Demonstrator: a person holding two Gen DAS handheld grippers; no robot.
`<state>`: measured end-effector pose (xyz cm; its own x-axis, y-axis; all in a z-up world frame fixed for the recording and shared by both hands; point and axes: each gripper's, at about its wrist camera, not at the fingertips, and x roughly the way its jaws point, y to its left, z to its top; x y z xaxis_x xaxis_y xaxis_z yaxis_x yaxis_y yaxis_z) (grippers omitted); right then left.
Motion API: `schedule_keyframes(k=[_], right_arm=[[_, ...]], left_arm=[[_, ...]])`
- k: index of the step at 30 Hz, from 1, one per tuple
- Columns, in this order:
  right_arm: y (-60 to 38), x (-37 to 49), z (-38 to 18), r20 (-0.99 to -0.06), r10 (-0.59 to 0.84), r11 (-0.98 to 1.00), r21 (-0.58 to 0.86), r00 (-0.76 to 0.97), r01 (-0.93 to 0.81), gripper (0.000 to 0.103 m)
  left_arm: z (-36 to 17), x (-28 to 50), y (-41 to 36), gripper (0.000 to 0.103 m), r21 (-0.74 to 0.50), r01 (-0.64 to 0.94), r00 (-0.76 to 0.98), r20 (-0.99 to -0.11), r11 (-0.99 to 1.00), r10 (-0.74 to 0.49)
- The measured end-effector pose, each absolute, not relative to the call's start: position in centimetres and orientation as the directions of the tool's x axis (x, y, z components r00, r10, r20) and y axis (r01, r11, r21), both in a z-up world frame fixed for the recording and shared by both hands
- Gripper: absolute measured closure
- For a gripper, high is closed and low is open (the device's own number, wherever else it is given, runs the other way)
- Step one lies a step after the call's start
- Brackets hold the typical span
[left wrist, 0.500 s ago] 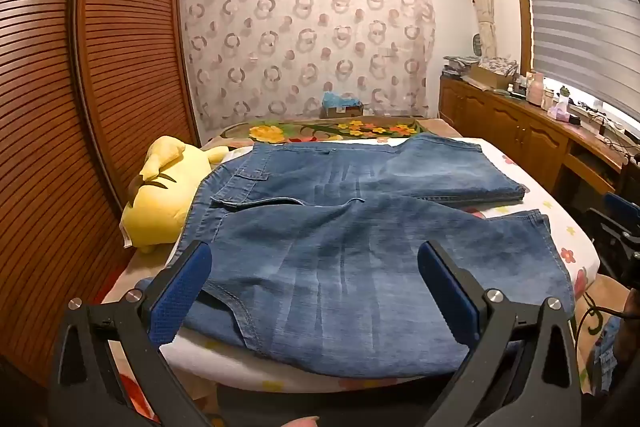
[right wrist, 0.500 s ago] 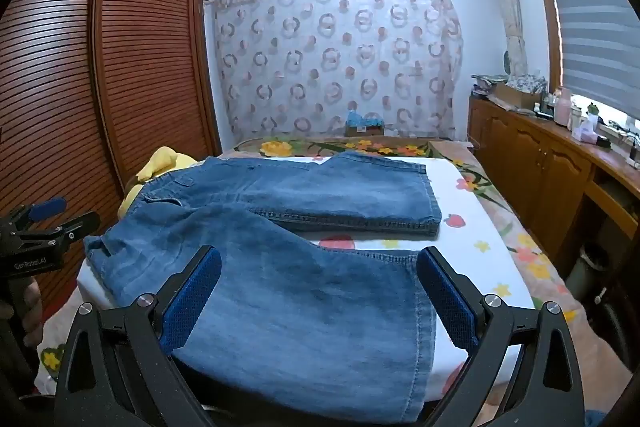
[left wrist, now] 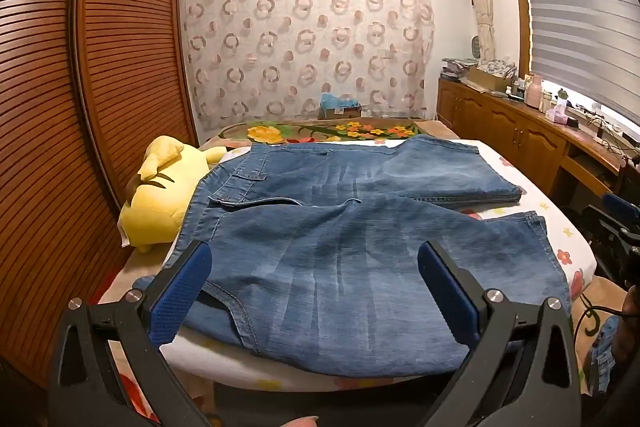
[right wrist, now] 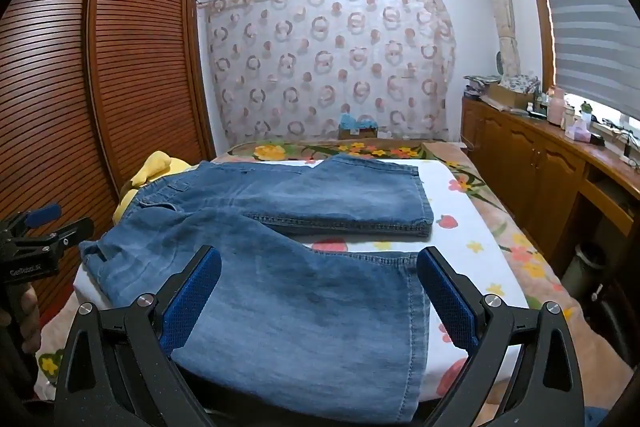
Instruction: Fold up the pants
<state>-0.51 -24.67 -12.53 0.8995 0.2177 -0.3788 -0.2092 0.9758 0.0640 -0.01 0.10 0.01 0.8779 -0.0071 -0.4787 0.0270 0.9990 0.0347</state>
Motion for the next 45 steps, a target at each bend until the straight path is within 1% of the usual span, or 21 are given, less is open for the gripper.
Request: schedule_keyframes(k=[45], right_arm=[[-24.81,-0.61,-12.76,-0.37,0.211,0.977,0.071,0.905,-0.199,0.004]], left_arm=[[0.02,-0.07,0.19,0.0,0.027,0.028,0.88,-0.474,0.999,-0.012]])
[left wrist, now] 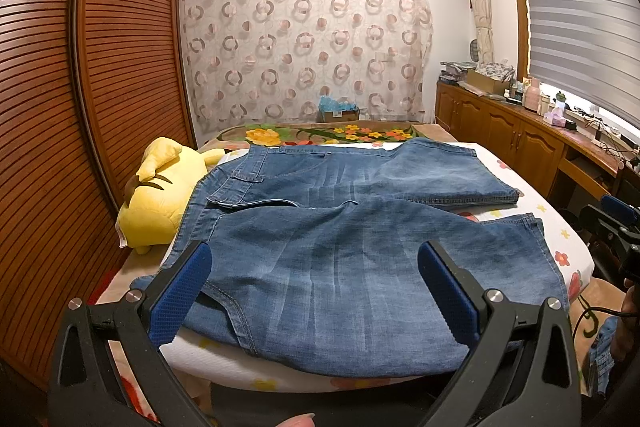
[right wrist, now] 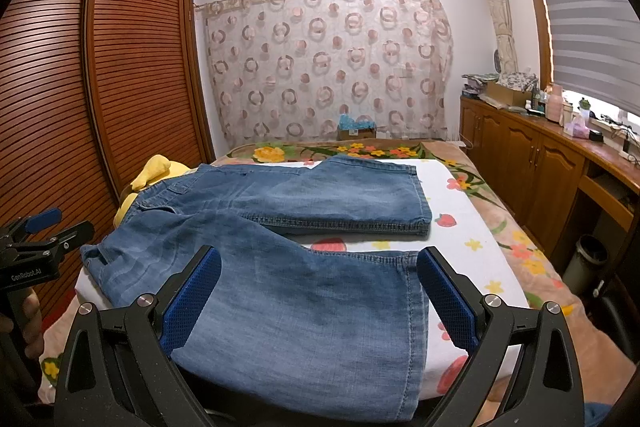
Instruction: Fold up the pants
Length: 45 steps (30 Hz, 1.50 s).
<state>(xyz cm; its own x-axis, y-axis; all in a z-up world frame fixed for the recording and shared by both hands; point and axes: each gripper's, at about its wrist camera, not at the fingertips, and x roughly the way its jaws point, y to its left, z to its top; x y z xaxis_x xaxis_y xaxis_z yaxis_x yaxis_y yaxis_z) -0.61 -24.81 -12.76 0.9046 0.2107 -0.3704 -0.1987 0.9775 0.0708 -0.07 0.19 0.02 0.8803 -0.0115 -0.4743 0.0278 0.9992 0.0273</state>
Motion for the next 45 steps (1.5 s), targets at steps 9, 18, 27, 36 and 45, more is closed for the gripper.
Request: schedule_keyframes(k=[9,18,27,36,45], right_arm=[[-24.8,-0.6,-12.8,-0.368,0.21,0.978,0.071,0.906,-0.198,0.004],[-24.8,-0.6,-12.7,-0.366,0.211,0.978,0.073,0.907,-0.198,0.004],[-24.8,-0.6,-12.7,-0.366,0.209,0.978,0.073,0.907,-0.197,0.004],[-24.8,-0.6,-12.7,-0.368,0.209,0.978,0.071,0.906,-0.197,0.004],[-25.2,0.2,-13.4,-0.407,0.189,0.982,0.057,0.894,-0.182,0.004]], left_arm=[[0.0,-0.1,0.2,0.0,0.025,0.028,0.879,-0.476,0.999,-0.013],[0.0,-0.1,0.2,0.0,0.026,0.027,0.881,-0.473,0.999,-0.012],[0.0,-0.1,0.2,0.0,0.025,0.027,0.882,-0.471,0.999,-0.012],[-0.2,0.0,-0.2,0.0,0.023,0.032,0.877,-0.48,0.999,-0.017],[-1.6,1.2,-0.5,0.0,0.011,0.016,0.853,-0.523,1.0,-0.007]])
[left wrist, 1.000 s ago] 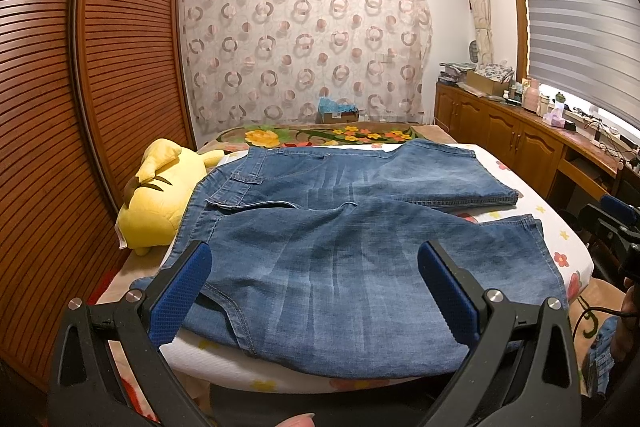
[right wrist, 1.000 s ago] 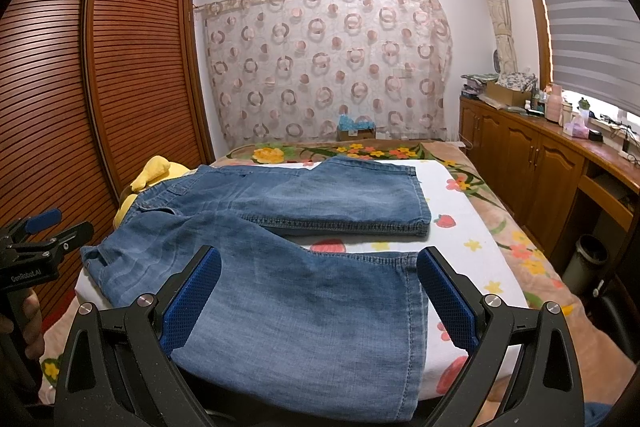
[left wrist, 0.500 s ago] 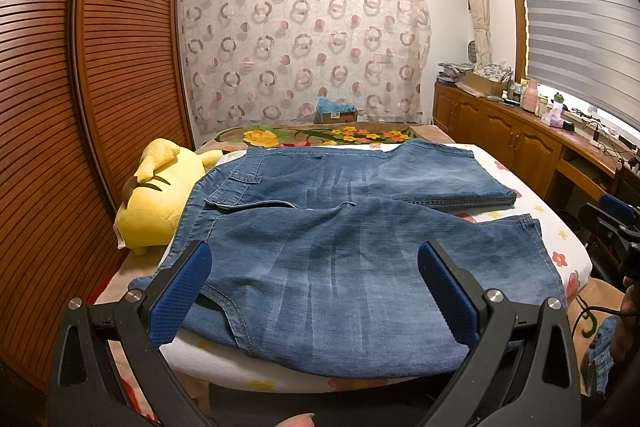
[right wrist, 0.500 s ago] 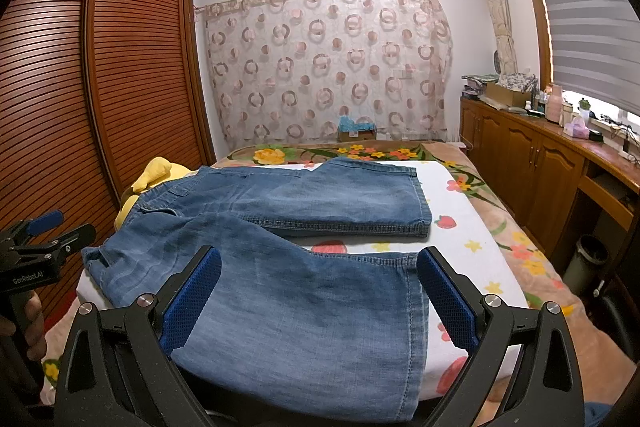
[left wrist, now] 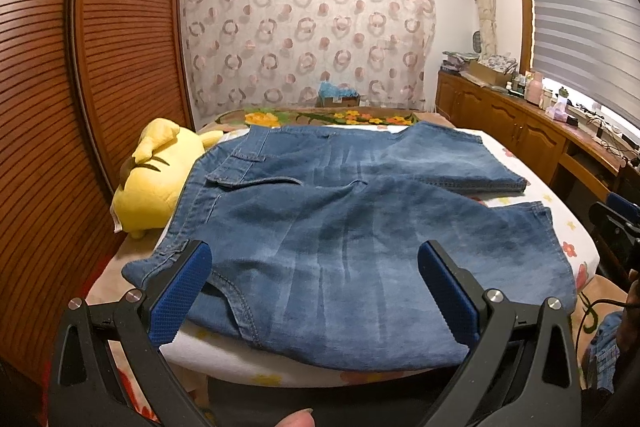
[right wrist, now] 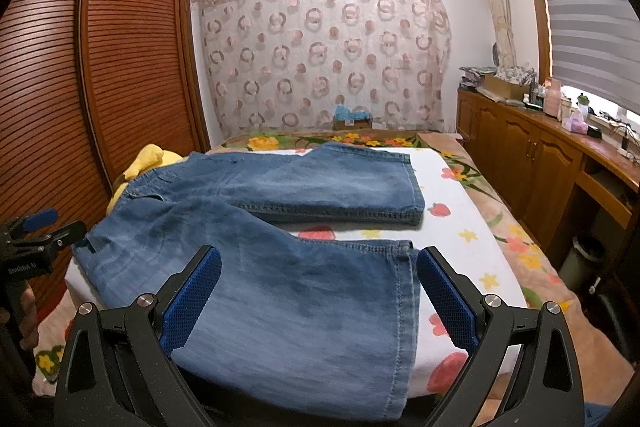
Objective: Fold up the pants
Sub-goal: 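Lower the left tool to the waistband while the right tool grasps a leg hem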
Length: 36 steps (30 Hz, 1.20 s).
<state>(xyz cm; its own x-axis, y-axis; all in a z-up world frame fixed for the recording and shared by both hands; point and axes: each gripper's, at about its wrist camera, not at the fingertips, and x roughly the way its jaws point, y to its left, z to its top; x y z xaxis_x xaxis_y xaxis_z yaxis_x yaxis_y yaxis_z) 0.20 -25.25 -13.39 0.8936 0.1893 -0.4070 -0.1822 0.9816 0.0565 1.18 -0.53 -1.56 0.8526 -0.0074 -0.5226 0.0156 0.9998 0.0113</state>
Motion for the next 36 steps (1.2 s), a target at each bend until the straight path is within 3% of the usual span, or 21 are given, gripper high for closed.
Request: schedule_keyframes(k=[22,36], right_arm=[[-26.3,1.5,-13.8,-0.516,0.16,0.986,0.035,0.841,-0.166,0.006],[-27.3,0.7,-14.1,-0.585,0.151,0.985,0.018,0.797,-0.174,0.014]], left_arm=[[-4.3,2.6,3.8,0.0,-0.014,-0.042,0.823,-0.568,0.999,0.027],[-5.5,3.2,9.3,0.0,-0.054,-0.131,0.817,-0.571,0.99,0.077]])
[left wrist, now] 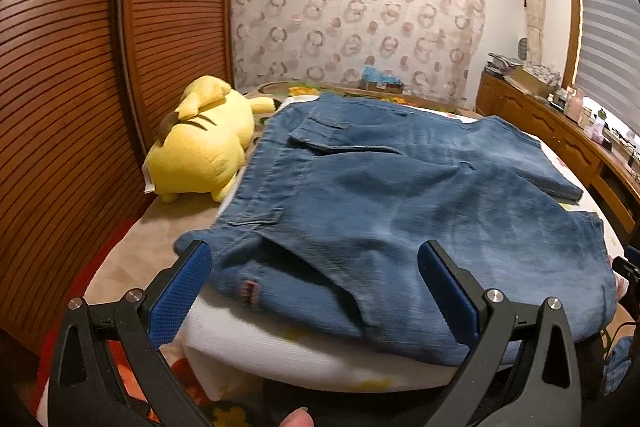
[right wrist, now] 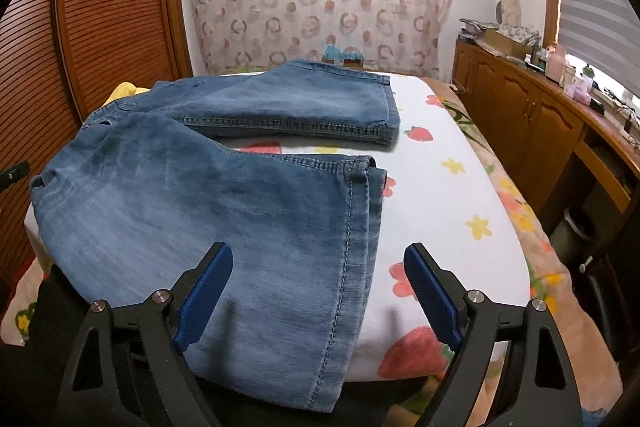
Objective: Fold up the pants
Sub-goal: 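Lower the left tool to the waistband while the right tool grasps a leg hem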
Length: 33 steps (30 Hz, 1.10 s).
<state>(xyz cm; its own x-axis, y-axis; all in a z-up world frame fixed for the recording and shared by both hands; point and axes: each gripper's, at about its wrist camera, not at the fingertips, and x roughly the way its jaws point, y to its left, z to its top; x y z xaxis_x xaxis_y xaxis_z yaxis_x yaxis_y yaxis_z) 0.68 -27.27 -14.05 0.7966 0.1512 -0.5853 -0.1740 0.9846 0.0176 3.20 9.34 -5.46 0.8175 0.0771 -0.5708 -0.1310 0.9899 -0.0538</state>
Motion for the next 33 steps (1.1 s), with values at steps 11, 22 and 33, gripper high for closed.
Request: schedule_keyframes(k=[11,22,33], right_arm=[[-27.4,0.5,-14.7,-0.614,0.154,0.984,0.028,0.774,-0.174,0.017],[-27.6,-0.4,-14.4,-0.641,0.172,0.981,0.04,0.748,-0.192,0.027],[-27.6,0.4,-13.9,-0.651,0.163,0.981,0.026,0.741,-0.193,0.056]], left_arm=[[-8.8,4.7,14.1,0.025,-0.095,-0.182,0.763,-0.642,0.979,0.08],[-10.7,4.8,15.9,0.043,-0.137,-0.206,0.74,-0.67,0.969,0.063],[-10.1,4.8,16.2,0.075,-0.168,-0.177,0.76,-0.65,0.97,0.026]])
